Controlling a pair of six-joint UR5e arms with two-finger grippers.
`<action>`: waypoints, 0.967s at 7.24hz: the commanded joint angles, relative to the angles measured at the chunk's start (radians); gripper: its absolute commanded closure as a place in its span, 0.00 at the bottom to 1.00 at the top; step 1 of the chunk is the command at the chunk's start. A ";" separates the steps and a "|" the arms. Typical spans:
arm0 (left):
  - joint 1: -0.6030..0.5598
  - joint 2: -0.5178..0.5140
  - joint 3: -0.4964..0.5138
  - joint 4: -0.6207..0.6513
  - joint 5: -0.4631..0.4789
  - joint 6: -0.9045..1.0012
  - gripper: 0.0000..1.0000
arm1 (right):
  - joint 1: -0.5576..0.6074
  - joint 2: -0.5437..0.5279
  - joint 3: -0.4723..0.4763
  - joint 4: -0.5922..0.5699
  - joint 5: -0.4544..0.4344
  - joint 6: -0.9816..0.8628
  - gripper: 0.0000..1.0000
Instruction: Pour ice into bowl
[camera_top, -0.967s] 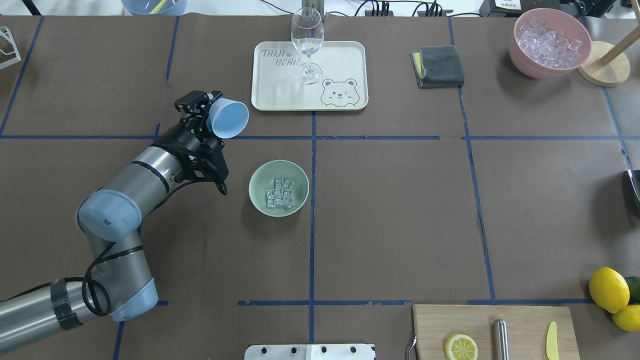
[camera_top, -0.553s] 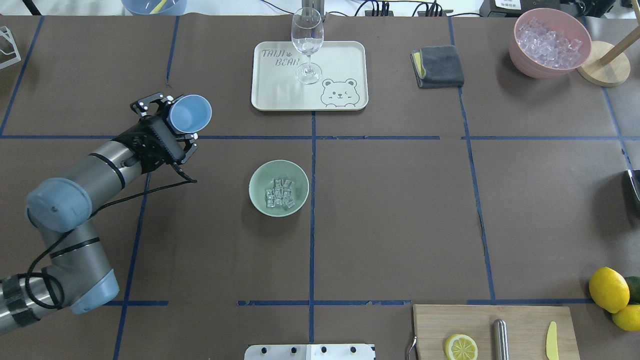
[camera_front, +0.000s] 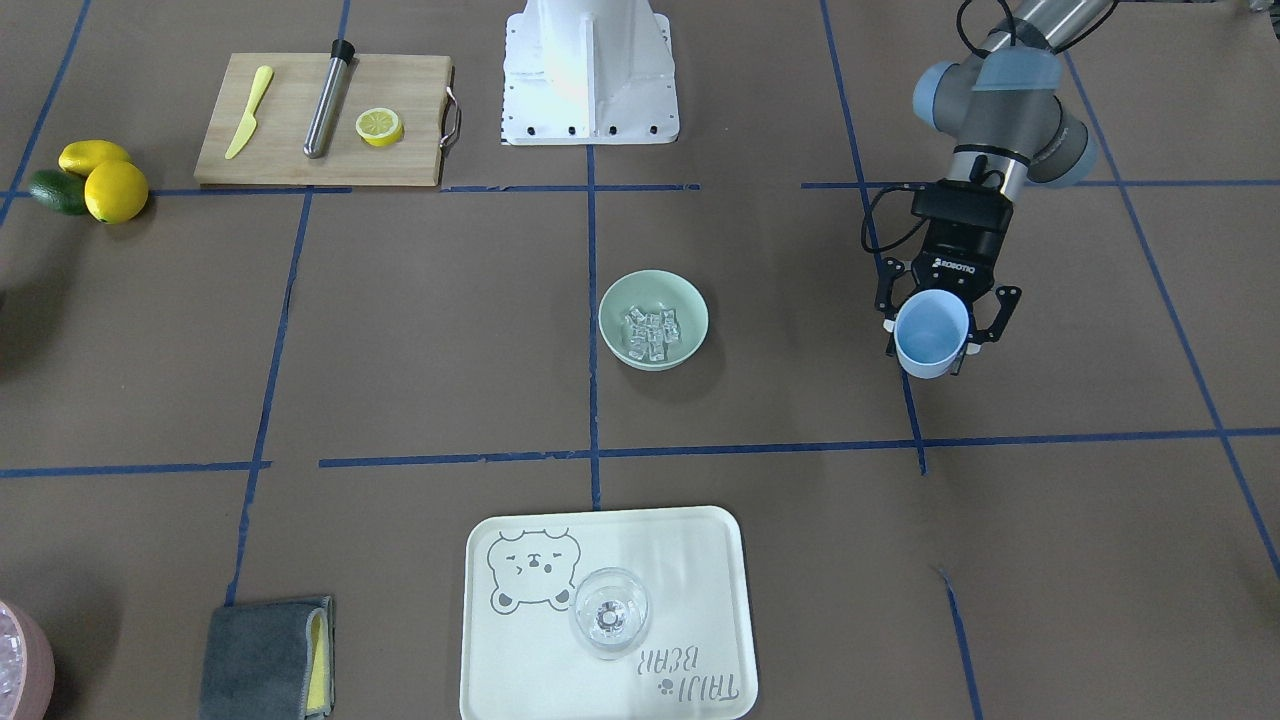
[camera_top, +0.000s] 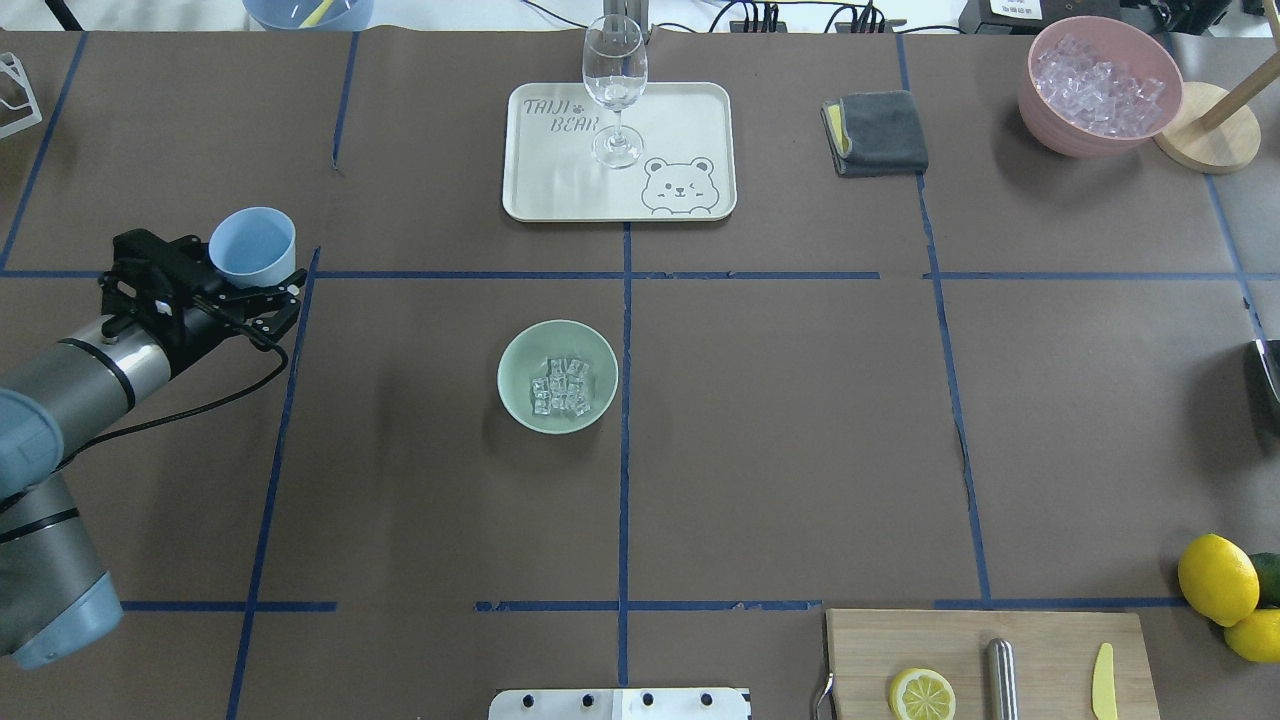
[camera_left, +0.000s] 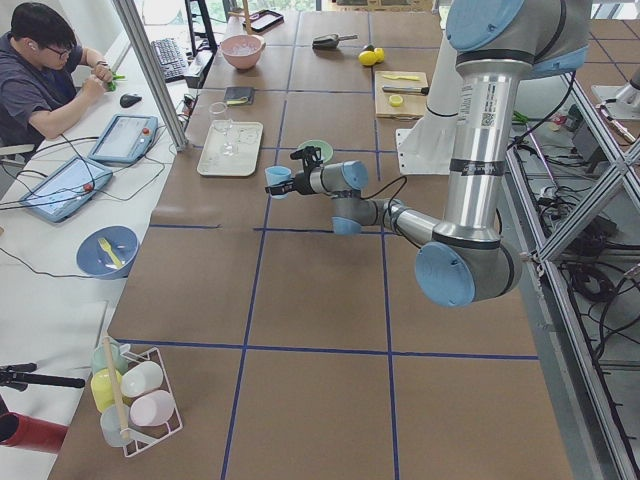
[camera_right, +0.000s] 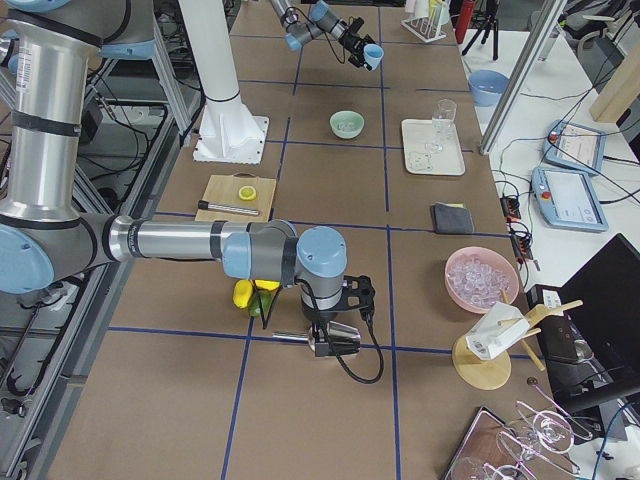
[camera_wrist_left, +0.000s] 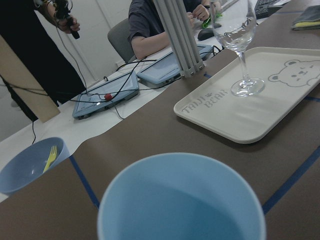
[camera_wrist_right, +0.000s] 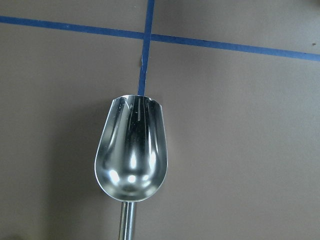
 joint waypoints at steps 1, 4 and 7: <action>0.001 0.105 0.007 -0.035 0.064 -0.262 1.00 | 0.000 -0.001 0.001 0.000 0.006 0.004 0.00; 0.030 0.162 0.115 -0.157 0.281 -0.433 1.00 | 0.000 0.001 0.001 0.000 0.005 0.004 0.00; 0.143 0.168 0.177 -0.194 0.375 -0.447 1.00 | -0.001 0.001 0.001 0.000 0.005 0.006 0.00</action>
